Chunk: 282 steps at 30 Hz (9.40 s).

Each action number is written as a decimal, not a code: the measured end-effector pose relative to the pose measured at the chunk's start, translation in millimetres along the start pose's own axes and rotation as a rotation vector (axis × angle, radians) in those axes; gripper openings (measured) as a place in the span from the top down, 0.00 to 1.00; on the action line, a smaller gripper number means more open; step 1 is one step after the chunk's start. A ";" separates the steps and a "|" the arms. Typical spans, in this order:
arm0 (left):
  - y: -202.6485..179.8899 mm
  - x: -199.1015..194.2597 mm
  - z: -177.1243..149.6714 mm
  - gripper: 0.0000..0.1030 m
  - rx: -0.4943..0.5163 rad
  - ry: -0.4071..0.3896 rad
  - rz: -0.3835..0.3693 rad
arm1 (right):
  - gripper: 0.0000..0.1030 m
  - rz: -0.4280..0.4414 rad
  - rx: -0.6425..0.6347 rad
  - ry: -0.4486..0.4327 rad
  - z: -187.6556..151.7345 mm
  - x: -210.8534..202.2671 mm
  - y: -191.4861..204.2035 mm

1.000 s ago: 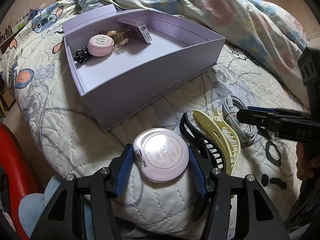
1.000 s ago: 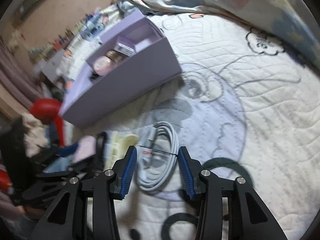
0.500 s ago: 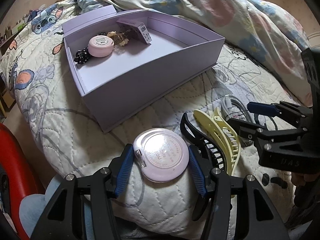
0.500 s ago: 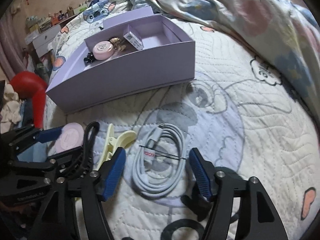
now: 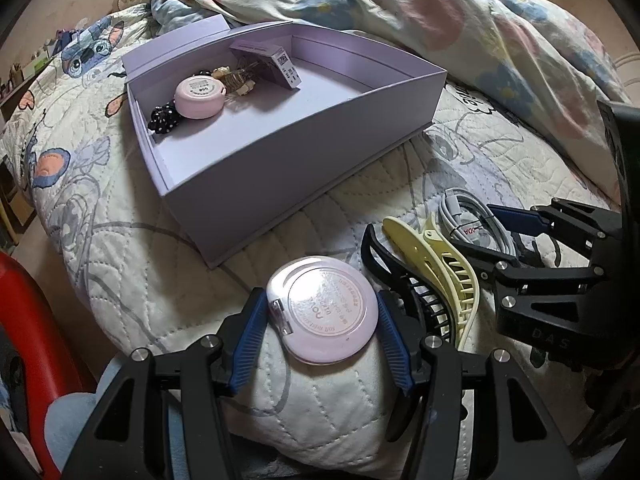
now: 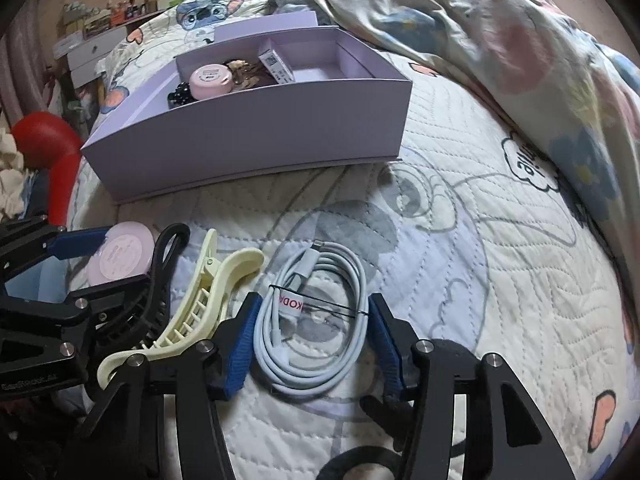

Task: Organize rigid objects
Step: 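Lift and carry the 'novo' compact and white cable toward the lavender box with both grippers, then lower the compact into the box and open the left gripper while the right lowers the cable, then withdraw both grippers from the lavender box toward the two claw clips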

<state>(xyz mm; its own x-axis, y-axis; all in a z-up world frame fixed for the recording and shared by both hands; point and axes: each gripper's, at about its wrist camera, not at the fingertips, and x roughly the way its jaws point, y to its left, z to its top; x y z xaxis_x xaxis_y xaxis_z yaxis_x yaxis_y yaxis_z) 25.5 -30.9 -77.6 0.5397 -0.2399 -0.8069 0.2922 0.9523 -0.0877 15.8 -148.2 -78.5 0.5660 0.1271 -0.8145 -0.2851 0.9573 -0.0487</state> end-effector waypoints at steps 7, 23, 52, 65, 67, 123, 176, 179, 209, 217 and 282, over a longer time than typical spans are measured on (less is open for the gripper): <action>1.5 -5.7 -0.2 0.47 0.001 0.001 -0.008 | 0.51 0.034 0.023 -0.010 -0.9 -7.8 -6.1; 3.3 -33.9 -3.2 0.47 -0.040 -0.040 -0.010 | 0.51 0.092 0.010 -0.062 2.1 -41.3 3.4; 35.8 -93.1 -14.5 0.47 -0.166 -0.135 0.079 | 0.51 0.272 -0.100 -0.137 17.1 -78.6 56.3; 58.5 -92.5 7.9 0.47 -0.187 -0.142 0.080 | 0.51 0.317 -0.136 -0.147 47.4 -71.6 68.7; 59.8 -90.7 12.8 0.47 -0.185 -0.142 0.078 | 0.51 0.319 -0.140 -0.148 52.3 -69.1 68.6; 65.3 10.0 135.0 0.47 -0.057 -0.069 0.029 | 0.51 0.290 -0.163 -0.159 152.9 12.7 3.6; 82.0 61.6 154.7 0.47 0.002 0.011 0.155 | 0.50 0.186 -0.181 0.012 163.7 71.7 11.8; 81.4 61.2 154.0 0.47 0.008 0.007 0.160 | 0.50 0.177 -0.179 0.022 163.2 73.5 12.1; 80.3 36.7 156.6 0.31 -0.017 0.014 0.211 | 0.37 0.081 -0.167 -0.030 164.1 39.3 4.0; 78.4 16.4 159.4 0.31 -0.033 -0.023 0.217 | 0.37 0.074 -0.156 -0.056 162.6 21.8 0.3; 2.9 -109.7 29.0 0.31 0.001 -0.133 0.096 | 0.33 0.083 -0.025 -0.158 20.8 -106.6 19.4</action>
<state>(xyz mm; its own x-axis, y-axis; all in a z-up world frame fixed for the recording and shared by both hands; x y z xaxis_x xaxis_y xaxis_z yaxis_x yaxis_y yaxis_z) -9.9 -7.3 27.6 0.6646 -0.1710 -0.7274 0.2353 0.9718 -0.0134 -34.0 -137.7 19.4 0.6539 0.2467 -0.7153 -0.3543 0.9351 -0.0013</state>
